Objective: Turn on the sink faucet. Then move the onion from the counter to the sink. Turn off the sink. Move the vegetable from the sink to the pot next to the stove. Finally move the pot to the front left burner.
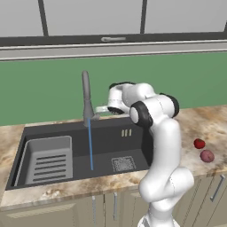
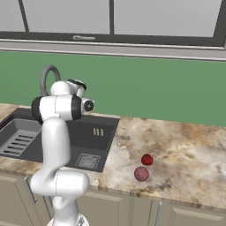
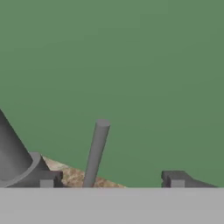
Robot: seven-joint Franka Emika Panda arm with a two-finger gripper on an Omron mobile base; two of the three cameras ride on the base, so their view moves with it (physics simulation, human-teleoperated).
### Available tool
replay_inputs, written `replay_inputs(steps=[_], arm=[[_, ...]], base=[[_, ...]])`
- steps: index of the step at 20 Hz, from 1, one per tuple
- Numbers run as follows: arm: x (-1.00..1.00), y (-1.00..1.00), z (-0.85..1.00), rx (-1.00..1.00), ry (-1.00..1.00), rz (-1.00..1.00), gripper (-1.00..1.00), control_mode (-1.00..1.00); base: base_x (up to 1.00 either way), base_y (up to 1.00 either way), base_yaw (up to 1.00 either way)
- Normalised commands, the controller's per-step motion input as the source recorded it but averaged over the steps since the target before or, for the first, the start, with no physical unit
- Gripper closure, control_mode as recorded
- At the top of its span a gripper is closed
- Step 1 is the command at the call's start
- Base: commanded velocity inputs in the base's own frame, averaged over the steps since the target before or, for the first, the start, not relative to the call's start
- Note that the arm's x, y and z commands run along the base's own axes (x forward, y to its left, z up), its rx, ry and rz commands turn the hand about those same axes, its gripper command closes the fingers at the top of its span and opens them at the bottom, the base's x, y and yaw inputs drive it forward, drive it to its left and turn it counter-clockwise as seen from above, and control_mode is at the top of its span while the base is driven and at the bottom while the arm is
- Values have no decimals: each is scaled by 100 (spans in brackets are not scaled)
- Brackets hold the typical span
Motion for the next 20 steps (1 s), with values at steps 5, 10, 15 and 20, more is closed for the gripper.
replay_inputs(steps=[5, 10, 15, 20], arm=[[-29, -36, 31, 0, 2, -8, -100, -100], [-42, -34, 43, 0, 0, -9, -100, -100], [-47, -29, 42, 0, 0, -10, -100, -100], [-53, -32, 45, 0, 0, -9, -100, -100]], base=[[0, 0, 0], [0, 0, 0], [0, 0, 0], [0, 0, 0]])
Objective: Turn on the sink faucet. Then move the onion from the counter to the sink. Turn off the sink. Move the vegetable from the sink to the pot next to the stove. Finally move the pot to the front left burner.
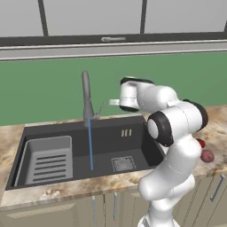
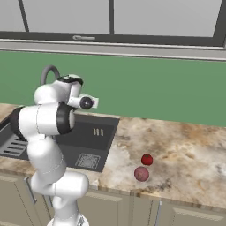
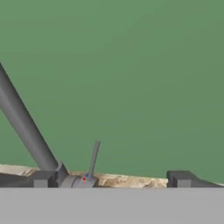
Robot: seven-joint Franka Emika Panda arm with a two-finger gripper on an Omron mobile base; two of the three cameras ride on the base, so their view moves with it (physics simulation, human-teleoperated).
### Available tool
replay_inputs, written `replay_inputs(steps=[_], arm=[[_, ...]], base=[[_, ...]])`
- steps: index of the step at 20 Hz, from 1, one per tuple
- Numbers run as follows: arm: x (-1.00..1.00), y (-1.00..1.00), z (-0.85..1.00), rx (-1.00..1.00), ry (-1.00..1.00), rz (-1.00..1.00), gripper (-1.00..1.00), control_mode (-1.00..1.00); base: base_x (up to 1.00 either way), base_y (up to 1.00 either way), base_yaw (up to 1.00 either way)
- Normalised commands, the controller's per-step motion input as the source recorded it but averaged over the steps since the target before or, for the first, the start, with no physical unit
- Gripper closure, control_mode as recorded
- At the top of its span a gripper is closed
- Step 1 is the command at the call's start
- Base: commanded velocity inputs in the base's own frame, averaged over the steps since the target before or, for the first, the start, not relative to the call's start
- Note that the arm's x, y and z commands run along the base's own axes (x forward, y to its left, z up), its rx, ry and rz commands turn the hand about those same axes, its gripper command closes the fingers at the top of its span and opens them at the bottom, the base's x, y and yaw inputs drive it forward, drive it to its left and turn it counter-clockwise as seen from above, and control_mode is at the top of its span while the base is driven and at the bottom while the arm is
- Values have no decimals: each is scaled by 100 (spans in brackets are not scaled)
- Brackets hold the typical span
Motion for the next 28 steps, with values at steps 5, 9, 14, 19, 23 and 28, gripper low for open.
replay_inputs(steps=[5, 9, 14, 19, 23, 28], arm=[[-49, -30, 52, 0, 2, -7, -100, -100], [-36, -22, 54, 0, 11, -7, -100, -100], [-36, -23, 61, 0, 16, -8, -100, -100], [-41, -24, 66, 0, 16, -10, -100, -100], [-48, -25, 63, 0, 18, -12, -100, -100], [-47, -28, 42, 0, 24, -11, -100, -100]], base=[[0, 0, 0], [0, 0, 0], [0, 0, 0], [0, 0, 0], [0, 0, 0], [0, 0, 0]])
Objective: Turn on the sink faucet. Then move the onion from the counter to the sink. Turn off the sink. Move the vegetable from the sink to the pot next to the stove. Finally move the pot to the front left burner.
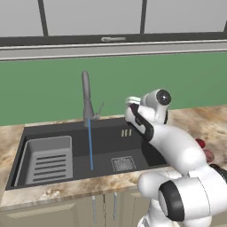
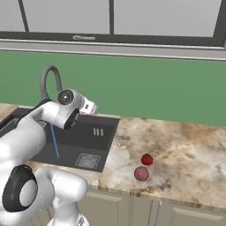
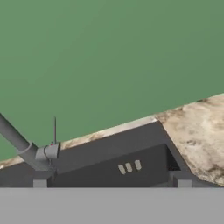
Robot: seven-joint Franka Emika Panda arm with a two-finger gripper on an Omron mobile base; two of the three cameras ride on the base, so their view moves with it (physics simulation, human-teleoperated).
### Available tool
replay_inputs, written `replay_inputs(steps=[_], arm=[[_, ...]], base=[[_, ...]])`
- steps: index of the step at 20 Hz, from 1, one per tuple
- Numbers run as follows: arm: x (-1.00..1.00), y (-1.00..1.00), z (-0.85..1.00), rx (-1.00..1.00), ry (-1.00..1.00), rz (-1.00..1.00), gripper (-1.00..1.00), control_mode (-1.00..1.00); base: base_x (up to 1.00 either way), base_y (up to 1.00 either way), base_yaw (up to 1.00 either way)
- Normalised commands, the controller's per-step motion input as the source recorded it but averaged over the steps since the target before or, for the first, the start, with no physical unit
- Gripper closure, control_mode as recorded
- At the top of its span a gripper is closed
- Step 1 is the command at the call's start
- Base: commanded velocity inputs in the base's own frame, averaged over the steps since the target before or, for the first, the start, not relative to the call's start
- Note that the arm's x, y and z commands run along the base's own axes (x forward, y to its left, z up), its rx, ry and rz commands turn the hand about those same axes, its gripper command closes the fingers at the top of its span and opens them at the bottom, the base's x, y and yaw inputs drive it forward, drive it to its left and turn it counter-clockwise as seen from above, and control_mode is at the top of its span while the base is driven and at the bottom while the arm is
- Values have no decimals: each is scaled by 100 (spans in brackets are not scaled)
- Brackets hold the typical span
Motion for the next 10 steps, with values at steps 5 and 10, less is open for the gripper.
replay_inputs(steps=[5, 10], arm=[[-43, -34, 15, 0, 28, -8, -100, -100], [-54, -43, -5, -2, 23, -4, -100, -100]], base=[[0, 0, 0], [0, 0, 0]])
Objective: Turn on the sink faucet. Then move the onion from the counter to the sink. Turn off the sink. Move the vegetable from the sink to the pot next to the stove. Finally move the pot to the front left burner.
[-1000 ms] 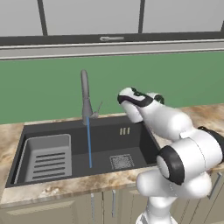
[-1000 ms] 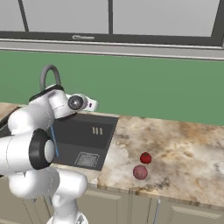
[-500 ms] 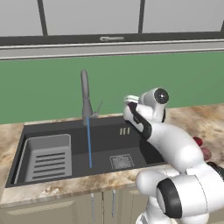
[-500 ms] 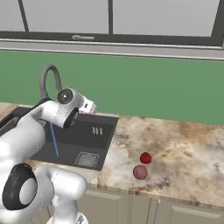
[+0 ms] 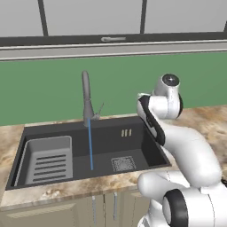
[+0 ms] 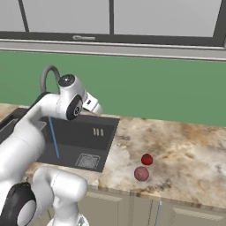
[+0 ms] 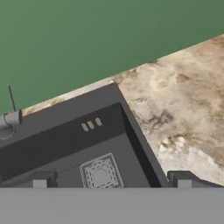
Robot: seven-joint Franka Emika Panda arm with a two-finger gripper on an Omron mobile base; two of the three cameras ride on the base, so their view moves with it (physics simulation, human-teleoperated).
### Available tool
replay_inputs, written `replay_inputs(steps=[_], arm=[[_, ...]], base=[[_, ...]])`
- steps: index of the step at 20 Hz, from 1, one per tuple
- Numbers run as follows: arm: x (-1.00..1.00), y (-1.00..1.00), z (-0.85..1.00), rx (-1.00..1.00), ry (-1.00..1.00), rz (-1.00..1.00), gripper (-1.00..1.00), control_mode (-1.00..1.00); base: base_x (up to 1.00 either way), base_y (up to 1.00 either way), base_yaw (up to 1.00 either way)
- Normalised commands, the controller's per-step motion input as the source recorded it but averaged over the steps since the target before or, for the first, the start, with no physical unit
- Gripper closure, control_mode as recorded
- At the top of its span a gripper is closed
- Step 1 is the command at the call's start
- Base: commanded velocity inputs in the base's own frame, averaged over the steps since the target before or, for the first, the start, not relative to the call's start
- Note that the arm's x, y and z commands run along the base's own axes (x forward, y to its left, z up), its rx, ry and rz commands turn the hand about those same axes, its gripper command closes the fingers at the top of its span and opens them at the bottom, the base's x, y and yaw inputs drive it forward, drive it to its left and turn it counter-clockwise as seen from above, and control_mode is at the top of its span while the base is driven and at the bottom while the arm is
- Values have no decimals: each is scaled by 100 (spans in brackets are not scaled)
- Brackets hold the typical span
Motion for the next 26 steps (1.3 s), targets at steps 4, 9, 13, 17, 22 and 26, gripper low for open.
replay_inputs(steps=[4, 9, 13, 17, 22, 26], arm=[[-71, -48, -24, -1, 17, 0, -100, -100], [-60, -49, -21, -1, 19, 0, -100, -100], [-47, -43, -37, -3, 19, 0, -100, -100], [-26, -42, -38, -3, 23, 0, -100, -100], [-14, -35, -42, -5, 26, -2, -100, -100], [-9, -32, -41, 0, 4, -3, -100, -100]], base=[[0, 0, 0], [0, 0, 0], [0, 0, 0], [0, 0, 0], [0, 0, 0], [0, 0, 0]])
